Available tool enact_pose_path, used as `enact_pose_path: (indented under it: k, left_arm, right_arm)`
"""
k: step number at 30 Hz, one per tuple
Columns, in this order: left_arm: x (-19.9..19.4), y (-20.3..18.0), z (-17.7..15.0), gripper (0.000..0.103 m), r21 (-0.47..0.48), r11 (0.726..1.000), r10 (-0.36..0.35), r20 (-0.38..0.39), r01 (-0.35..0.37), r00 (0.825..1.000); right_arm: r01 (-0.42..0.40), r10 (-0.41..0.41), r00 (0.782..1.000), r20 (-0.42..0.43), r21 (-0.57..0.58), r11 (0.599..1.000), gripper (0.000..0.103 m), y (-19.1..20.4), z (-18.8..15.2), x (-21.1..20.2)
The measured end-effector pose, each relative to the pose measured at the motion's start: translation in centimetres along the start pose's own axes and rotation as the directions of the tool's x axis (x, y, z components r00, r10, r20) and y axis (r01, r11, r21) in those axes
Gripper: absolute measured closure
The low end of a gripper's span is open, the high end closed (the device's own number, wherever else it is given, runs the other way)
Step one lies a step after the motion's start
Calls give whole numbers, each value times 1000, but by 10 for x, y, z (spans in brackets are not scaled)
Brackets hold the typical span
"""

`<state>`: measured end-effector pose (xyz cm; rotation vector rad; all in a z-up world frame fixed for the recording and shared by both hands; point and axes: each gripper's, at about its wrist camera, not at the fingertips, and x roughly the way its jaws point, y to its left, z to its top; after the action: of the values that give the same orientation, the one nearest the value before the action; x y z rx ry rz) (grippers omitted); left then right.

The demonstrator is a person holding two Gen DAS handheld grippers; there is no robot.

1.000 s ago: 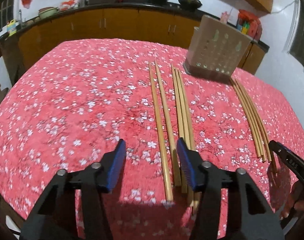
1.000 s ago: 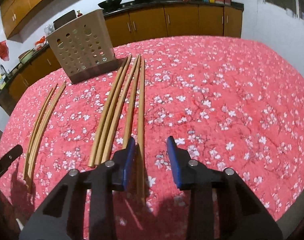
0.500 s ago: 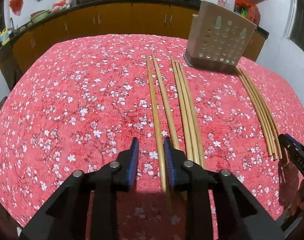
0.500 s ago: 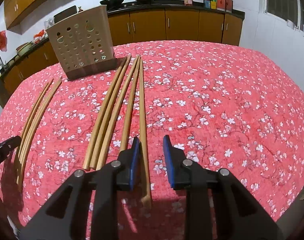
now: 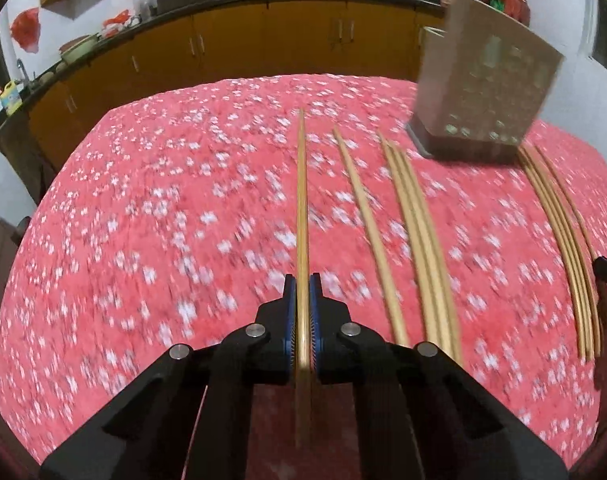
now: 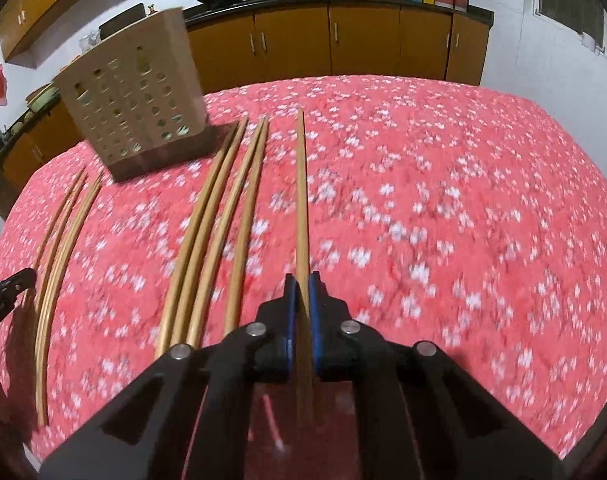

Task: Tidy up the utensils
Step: 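Lower the right tool onto a wooden chopstick and close it while the left tool grasps another, then lift the chopsticks upright in both tools and carry them over the beige holder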

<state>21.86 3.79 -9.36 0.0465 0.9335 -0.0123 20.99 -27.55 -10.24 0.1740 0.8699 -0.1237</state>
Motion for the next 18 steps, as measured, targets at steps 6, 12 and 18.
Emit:
enact_pose_path:
  k: [6,12,18]
  left_arm:
    - [8,13,8,95,-45,998,-30,30,31,999]
    - [2,10,-1,95,-30,999,-24,52,26,998]
    - [-8,9,-12,95,-18,1000,-22,57,23,998]
  right_arm:
    - [6,-7,1000,29,35,999,95,-11,13,12]
    - [7,-8,1000,29,34,999,95,-12,11,9]
    - [6,-6,1000,28,24,1000,95,-12,7,5]
